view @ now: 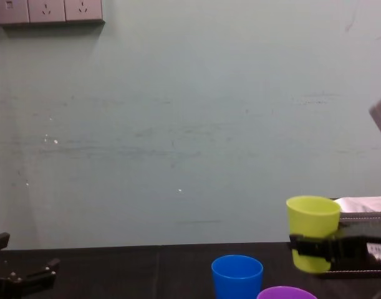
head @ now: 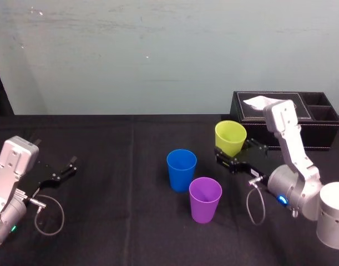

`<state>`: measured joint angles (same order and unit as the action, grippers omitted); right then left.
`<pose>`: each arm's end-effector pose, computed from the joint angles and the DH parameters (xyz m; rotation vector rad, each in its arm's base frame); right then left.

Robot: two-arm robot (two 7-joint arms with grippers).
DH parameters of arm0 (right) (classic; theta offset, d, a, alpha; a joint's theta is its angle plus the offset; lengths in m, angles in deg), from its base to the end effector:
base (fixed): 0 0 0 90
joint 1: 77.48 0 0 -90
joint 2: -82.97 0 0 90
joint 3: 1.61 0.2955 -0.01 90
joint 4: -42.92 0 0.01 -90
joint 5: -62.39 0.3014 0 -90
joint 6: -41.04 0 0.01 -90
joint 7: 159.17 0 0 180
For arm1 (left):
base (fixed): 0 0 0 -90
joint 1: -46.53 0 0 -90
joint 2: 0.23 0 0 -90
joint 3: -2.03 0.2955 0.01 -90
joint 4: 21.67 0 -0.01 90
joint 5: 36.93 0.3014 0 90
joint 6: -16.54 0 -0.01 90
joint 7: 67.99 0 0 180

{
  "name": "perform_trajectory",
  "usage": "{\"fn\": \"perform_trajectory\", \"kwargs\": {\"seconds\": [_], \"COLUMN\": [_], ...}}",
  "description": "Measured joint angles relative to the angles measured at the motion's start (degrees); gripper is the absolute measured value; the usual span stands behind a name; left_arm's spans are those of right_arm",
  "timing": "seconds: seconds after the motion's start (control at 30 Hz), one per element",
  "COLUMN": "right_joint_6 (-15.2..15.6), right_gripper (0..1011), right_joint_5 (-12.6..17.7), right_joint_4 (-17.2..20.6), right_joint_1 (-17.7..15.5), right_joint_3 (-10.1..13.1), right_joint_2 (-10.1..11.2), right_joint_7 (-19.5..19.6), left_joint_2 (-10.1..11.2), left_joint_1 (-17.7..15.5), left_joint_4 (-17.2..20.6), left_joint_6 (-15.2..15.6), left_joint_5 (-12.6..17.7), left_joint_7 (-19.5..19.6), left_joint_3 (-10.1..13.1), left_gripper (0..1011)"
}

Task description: Stack the three plastic cups sequentially using one hand.

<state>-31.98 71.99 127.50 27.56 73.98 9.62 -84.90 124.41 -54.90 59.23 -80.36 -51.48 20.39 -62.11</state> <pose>0.3875 -0.0204 -0.2545 -0.2759 0.0319 -1.1105 0.3520 0.0877 -0.3053 0.3045 -0.2849 1.2480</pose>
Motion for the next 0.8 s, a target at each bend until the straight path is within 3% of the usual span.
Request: {"fn": "perform_trajectory", "kwargs": {"seconds": [0.3,0.8], "right_joint_6": [5.11,7.81], "right_gripper": [707,707], "right_joint_5": [2.03,5.07], "right_joint_4": [2.19,1.51], "right_joint_1": [3.06,6.09], "right_joint_3": [-0.2,-3.05], "right_joint_2": [-1.06,-2.72], "right_joint_7": [-1.04,-2.02], "left_joint_2": [0.0,0.0], "left_joint_1": [0.0,0.0], "left_joint_4": [0.0,0.0], "left_joint_6": [0.0,0.0], "left_joint_5": [0.0,0.0], "left_joint_7": [0.0,0.0], "left_joint_3": [0.0,0.0], "left_gripper": [1000,1000]}}
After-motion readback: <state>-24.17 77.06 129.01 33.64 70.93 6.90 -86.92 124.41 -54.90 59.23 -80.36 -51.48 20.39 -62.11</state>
